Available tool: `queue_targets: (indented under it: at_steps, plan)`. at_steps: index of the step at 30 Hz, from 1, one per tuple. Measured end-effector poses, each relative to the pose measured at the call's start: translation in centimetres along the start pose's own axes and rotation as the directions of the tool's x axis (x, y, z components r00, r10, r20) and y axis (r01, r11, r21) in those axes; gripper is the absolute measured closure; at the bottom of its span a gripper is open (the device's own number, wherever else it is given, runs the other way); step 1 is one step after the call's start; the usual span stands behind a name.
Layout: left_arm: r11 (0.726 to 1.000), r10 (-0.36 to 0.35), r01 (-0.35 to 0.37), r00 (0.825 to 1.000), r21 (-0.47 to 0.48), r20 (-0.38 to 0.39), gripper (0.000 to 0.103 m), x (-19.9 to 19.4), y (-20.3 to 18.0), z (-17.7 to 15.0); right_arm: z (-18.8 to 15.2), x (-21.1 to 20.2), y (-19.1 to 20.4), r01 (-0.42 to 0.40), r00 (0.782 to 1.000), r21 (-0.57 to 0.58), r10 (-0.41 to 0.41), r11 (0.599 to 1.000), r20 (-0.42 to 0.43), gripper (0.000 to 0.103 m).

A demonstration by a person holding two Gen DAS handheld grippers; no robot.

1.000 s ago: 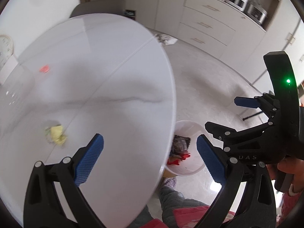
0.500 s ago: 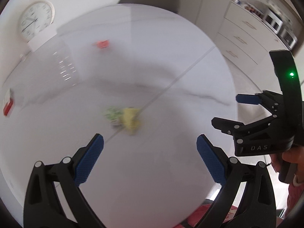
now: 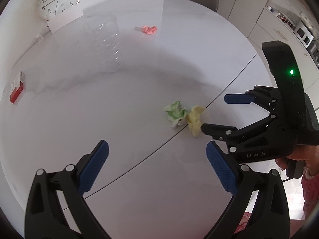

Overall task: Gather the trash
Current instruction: 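Grasp the yellow crumpled paper on the table with the right tool, then grasp the green crumpled paper with the left tool while the right tool holds the yellow paper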

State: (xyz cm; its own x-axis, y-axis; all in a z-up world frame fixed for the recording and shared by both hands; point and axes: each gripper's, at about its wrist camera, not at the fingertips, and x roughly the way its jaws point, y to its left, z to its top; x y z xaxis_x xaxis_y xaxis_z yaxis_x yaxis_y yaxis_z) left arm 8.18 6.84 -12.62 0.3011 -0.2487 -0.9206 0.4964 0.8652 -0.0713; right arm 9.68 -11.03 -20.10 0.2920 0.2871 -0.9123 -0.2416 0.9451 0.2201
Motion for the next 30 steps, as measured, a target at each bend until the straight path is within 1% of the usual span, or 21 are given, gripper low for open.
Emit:
queue_targets:
  at_steps: [1, 3, 4, 7, 8, 11, 13, 16, 18, 20, 22, 24, 26, 28, 29, 30]
  plan:
    - [1.0, 0.0, 0.0, 1.0, -0.003, -0.004, 0.009, 0.2, 0.2, 0.1, 0.2, 0.3, 0.2, -0.008, 1.0, -0.002, 0.008, 1.0, -0.004, 0.027]
    - [1.0, -0.003, 0.003, 1.0, -0.011, -0.008, 0.009, 0.6, 0.4, 0.4, 0.2, 0.8, 0.3, -0.01, 1.0, 0.0, 0.01, 1.0, -0.019, 0.032]
    - [1.0, -0.006, 0.006, 1.0, -0.016, -0.01, 0.009, 0.8, 0.5, 0.6, 0.3, 1.2, 0.3, -0.006, 0.999, 0.002, 0.006, 1.0, -0.032, 0.041]
    - [1.0, -0.01, 0.01, 1.0, -0.023, -0.009, 0.009, 0.9, 0.3, 0.7, 0.2, 1.9, 0.1, -0.019, 0.998, 0.02, 0.021, 1.0, -0.059, 0.053]
    - [1.0, -0.011, 0.011, 1.0, -0.022, -0.008, 0.009, 0.9, 0.3, 0.6, 0.2, 2.0, -0.1, -0.024, 0.998, 0.027, 0.026, 0.999, -0.061, 0.055]
    - [1.0, -0.02, 0.019, 1.0, -0.017, -0.014, 0.009, 1.2, 0.2, 0.4, 0.0, 1.9, -0.4, -0.046, 0.997, 0.045, 0.049, 0.998, -0.066, 0.072]
    - [1.0, -0.026, 0.026, 0.999, -0.01, -0.021, 0.009, 1.7, 0.0, 0.6, -0.2, 1.7, -0.7, -0.051, 0.997, 0.06, 0.055, 0.997, -0.058, 0.079]
    - [0.999, -0.037, 0.037, 0.999, 0.008, -0.022, 0.009, 2.4, -0.4, 0.8, -0.3, 1.4, -1.1, -0.058, 0.997, 0.081, 0.062, 0.995, -0.051, 0.083]
    - [0.999, -0.038, 0.038, 0.999, 0.026, -0.013, 0.009, 3.1, -1.0, 1.0, -0.3, 1.3, -1.3, -0.056, 0.997, 0.093, 0.061, 0.994, -0.047, 0.084]
    - [0.998, -0.028, 0.029, 1.0, 0.058, -0.007, 0.009, 4.1, -1.7, 1.4, -0.3, 1.0, -1.5, -0.061, 0.997, 0.116, 0.066, 0.991, -0.038, 0.084]
    - [0.996, -0.015, 0.015, 1.0, 0.086, -0.009, 0.012, 5.2, -2.4, 1.8, -0.7, 0.3, -2.1, -0.055, 0.998, 0.142, 0.059, 0.988, -0.026, 0.084]
    - [0.995, -0.014, 0.015, 1.0, 0.094, -0.018, 0.018, 6.7, -2.8, 2.4, -1.2, -0.5, -2.8, -0.046, 0.999, 0.169, 0.049, 0.985, -0.015, 0.084]
    - [0.996, -0.007, 0.01, 0.999, 0.083, -0.038, 0.022, 8.1, -3.1, 2.9, -2.0, -1.4, -3.6, -0.04, 0.999, 0.202, 0.042, 0.978, -0.003, 0.084]
    - [0.998, -0.009, 0.013, 0.999, 0.069, -0.05, 0.031, 9.1, -3.1, 3.2, -2.7, -2.1, -4.4, -0.033, 0.999, 0.231, 0.032, 0.972, 0.008, 0.084]
    - [0.998, -0.009, 0.013, 0.998, 0.066, -0.055, 0.034, 9.5, -3.1, 3.3, -3.2, -2.6, -4.9, -0.032, 0.999, 0.254, 0.029, 0.967, 0.014, 0.084]
    - [0.998, -0.009, 0.013, 0.998, 0.062, -0.059, 0.039, 9.8, -3.1, 3.3, -3.9, -3.1, -5.6, -0.032, 0.999, 0.265, 0.028, 0.964, 0.017, 0.084]
